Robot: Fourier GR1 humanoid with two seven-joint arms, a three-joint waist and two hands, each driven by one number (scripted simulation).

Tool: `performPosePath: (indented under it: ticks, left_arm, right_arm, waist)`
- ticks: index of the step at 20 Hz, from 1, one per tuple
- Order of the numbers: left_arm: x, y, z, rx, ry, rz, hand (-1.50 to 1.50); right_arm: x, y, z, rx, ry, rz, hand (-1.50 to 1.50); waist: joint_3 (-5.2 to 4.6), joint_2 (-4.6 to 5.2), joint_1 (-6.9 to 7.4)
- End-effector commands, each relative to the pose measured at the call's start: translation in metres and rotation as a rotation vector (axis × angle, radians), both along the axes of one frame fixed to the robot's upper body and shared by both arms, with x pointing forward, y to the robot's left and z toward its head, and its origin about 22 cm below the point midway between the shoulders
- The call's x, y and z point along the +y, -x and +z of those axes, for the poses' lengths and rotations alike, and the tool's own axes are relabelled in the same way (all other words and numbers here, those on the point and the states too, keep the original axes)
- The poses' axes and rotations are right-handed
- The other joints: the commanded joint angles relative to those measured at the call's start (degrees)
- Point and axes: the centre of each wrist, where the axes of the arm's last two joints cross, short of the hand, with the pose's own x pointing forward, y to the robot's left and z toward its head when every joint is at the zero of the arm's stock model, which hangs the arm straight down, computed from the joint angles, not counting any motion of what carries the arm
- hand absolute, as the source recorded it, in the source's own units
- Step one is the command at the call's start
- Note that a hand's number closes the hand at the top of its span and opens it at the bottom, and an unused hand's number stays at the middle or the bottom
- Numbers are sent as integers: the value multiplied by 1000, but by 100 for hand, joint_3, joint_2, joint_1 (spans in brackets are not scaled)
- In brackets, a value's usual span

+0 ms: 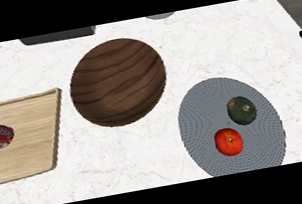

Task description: Pick the squash from the placemat and place it in the bowl

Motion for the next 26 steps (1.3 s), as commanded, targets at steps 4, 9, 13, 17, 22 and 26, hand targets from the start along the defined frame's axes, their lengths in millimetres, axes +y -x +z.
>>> performPosePath:
  ticks: [4,9,13,17,22,26]
  left_arm:
    - [-60,-30,2,-31,52,-247,0]
    - [-94,-22,-7,18,119,-374,0]
    - [-114,-35,-3,41,137,-428,0]
    - [-125,-42,2,52,128,-442,0]
    - [-140,-53,0,43,122,-445,0]
    - [-138,-57,14,40,129,-449,0]
  right_arm:
    - [62,15,-23,156,217,294,150]
    - [50,37,-57,21,444,-109,-150]
    - [118,63,-83,-177,197,-127,-150]
    - [106,96,-77,-302,301,-167,-150]
    - [96,112,-33,-181,427,-266,-150]
    - [78,102,7,-62,476,-276,-150]
  waist:
    - [139,207,-83]
    - [156,137,-371]
    - [176,172,-171]
    - [161,161,-44]
    - [142,161,-63]
    - [145,171,27]
